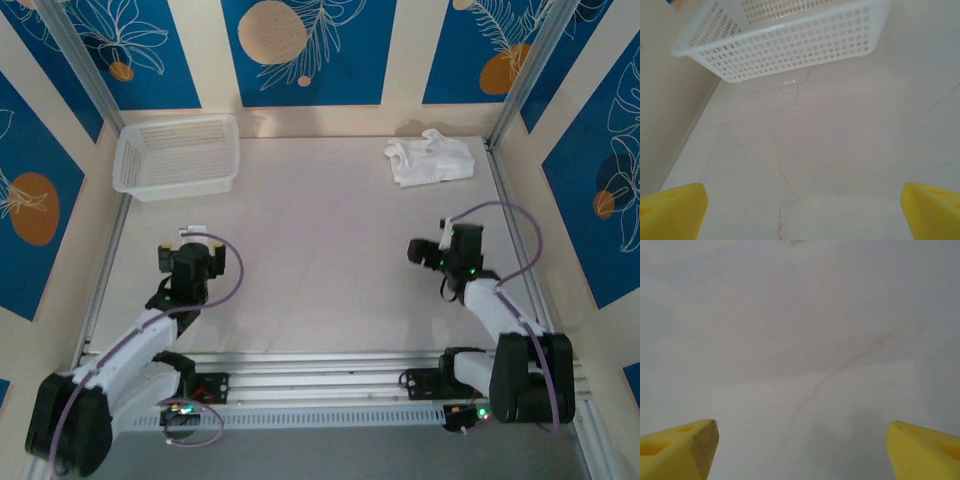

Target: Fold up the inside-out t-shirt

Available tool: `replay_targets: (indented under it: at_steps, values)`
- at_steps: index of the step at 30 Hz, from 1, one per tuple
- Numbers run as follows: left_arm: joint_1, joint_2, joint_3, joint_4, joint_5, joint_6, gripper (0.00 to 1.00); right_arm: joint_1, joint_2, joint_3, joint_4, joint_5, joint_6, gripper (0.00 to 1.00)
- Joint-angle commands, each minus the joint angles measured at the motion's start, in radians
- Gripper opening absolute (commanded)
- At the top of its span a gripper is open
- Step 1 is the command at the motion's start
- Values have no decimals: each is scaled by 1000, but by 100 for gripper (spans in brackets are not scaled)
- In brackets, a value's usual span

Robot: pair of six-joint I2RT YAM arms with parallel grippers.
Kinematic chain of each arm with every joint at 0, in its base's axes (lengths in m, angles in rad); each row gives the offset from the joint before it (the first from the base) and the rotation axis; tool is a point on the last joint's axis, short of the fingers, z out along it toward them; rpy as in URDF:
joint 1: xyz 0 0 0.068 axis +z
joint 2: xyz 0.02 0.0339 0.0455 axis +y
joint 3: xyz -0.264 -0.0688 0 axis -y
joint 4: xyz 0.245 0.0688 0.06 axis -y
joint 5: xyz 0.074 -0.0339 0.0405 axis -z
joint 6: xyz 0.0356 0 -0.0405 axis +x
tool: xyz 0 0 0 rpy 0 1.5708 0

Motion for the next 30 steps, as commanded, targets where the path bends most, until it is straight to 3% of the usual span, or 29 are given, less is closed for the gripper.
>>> replay_targets:
  at_steps: [1, 3, 5, 7, 9, 10, 11, 13, 14, 18, 22, 30]
  values:
    - [57, 124, -10, 247, 103, 35, 99, 18, 99, -44, 515, 78, -115, 89]
    - [92, 210, -44, 438, 181, 44, 99, 18, 158, -26, 589, -2, -149, 89]
    - [141, 295, -47, 557, 251, 40, 99, 15, 199, 44, 490, -60, -144, 89]
    - [186, 400, -33, 635, 307, 56, 99, 13, 229, 35, 569, -96, -106, 98]
    - [237, 499, -46, 749, 394, 31, 99, 20, 355, -42, 840, -65, -103, 99]
    - [260, 566, -48, 804, 436, 19, 99, 27, 395, -47, 895, -42, -93, 100]
    - [268, 611, -44, 883, 469, 26, 99, 24, 349, -23, 764, -48, -99, 100]
    - [264, 576, 13, 700, 488, 38, 99, 23, 384, -31, 845, -56, -92, 99]
    - [260, 597, -2, 772, 485, 45, 99, 21, 358, -15, 767, -44, -92, 99]
    - [253, 575, 11, 715, 488, 52, 99, 30, 355, -16, 769, 24, -79, 99]
    - [259, 578, 33, 671, 583, 82, 99, 45, 361, -17, 777, 48, -90, 99]
    - [259, 579, 34, 671, 584, 82, 99, 32, 364, -2, 752, 12, -85, 99]
